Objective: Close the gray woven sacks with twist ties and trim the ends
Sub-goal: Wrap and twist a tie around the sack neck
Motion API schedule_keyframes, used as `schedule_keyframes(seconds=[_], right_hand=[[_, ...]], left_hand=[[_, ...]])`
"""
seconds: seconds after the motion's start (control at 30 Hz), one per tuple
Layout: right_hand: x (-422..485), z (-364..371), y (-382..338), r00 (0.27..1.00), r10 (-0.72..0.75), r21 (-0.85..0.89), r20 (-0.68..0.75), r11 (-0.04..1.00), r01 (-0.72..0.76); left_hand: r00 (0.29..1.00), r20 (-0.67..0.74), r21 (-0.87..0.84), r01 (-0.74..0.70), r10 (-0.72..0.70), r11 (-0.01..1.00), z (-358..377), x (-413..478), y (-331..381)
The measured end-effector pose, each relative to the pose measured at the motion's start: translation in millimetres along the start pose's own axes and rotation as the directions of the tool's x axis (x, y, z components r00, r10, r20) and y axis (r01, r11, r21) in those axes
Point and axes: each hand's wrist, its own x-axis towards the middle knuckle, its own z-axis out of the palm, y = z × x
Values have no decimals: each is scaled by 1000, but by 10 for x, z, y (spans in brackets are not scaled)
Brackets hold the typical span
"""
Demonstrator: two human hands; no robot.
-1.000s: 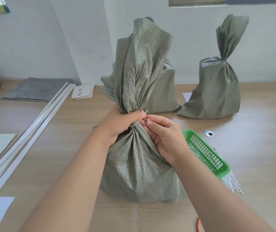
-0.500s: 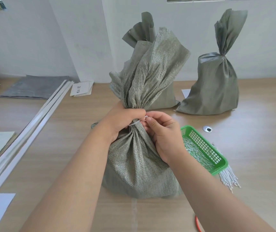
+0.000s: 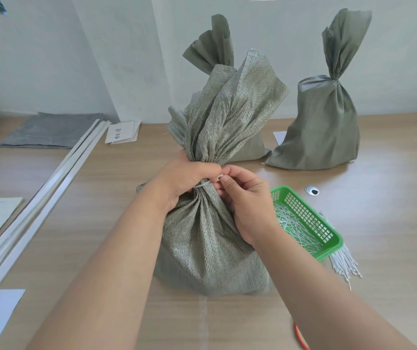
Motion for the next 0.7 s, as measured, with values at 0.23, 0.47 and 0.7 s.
schedule_keyframes(seconds=[0.23,0.47,0.7], right_hand=[[-3,-4,12,1000,-8,1,6,1000,8],[10,-11,0,1000,-4,-1,0,1000,4],[29,-8,-6,999,-29,-56,-24,998,28]], left_hand=[[1000,13,-13,-2,2,1000,9,-36,28],[1000,14,16,-3,3,1000,7,3,15],[1000,13,33,-17,16,999,7,58,-1]])
